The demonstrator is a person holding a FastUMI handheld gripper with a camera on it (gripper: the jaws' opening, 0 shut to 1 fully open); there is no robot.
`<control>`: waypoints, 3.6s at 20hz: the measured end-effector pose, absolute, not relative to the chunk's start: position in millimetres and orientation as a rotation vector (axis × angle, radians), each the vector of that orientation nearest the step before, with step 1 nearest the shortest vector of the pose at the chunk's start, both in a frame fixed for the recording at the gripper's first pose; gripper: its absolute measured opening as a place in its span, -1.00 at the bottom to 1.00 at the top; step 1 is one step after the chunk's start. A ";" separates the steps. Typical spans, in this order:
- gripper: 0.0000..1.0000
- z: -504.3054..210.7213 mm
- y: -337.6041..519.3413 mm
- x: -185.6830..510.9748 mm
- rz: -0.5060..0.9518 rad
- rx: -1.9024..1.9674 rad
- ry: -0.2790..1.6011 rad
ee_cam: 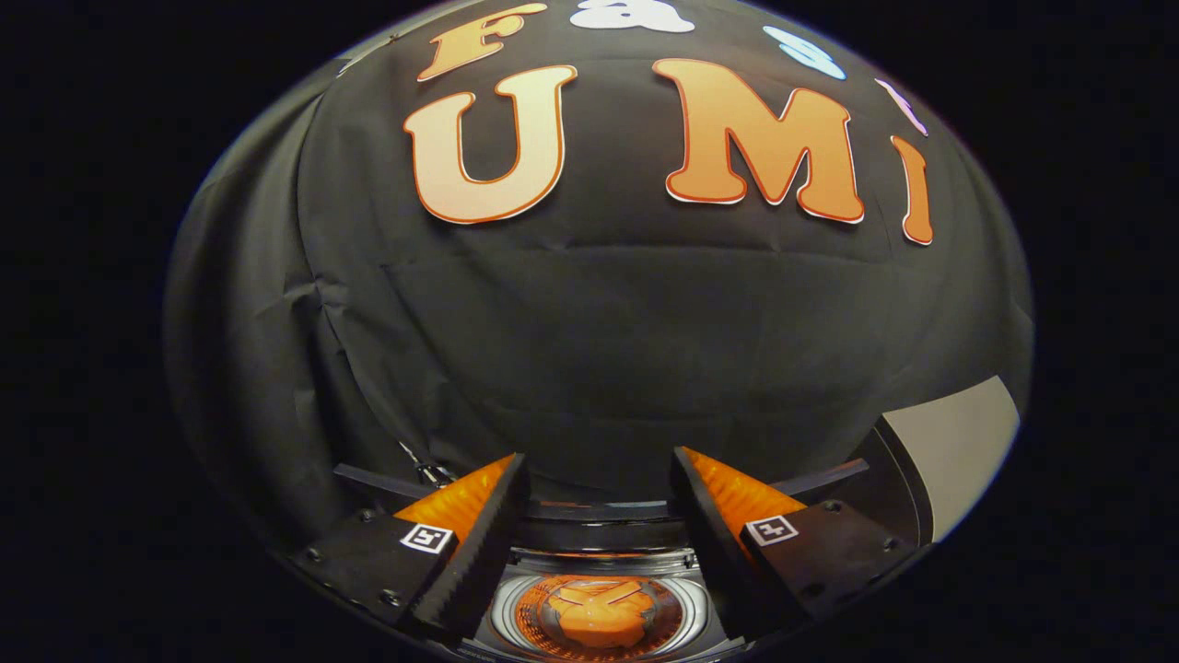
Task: Put the clothes into the washing machine and then close the washing machine lid.
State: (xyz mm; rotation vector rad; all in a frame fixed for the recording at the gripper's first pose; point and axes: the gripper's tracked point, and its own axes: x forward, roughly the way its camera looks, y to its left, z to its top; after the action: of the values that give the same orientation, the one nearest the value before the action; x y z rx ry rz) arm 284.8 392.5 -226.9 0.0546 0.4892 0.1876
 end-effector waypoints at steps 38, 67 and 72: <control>0.97 -349.4 391.8 148.4 0.216 0.082 0.697; 0.96 79.2 199.3 69.6 0.096 0.042 -0.024; 0.96 100.5 156.9 45.1 0.039 0.038 -0.080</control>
State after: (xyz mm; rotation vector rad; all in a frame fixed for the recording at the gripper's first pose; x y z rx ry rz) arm 45.1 156.9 100.5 0.0380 -0.0798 0.0392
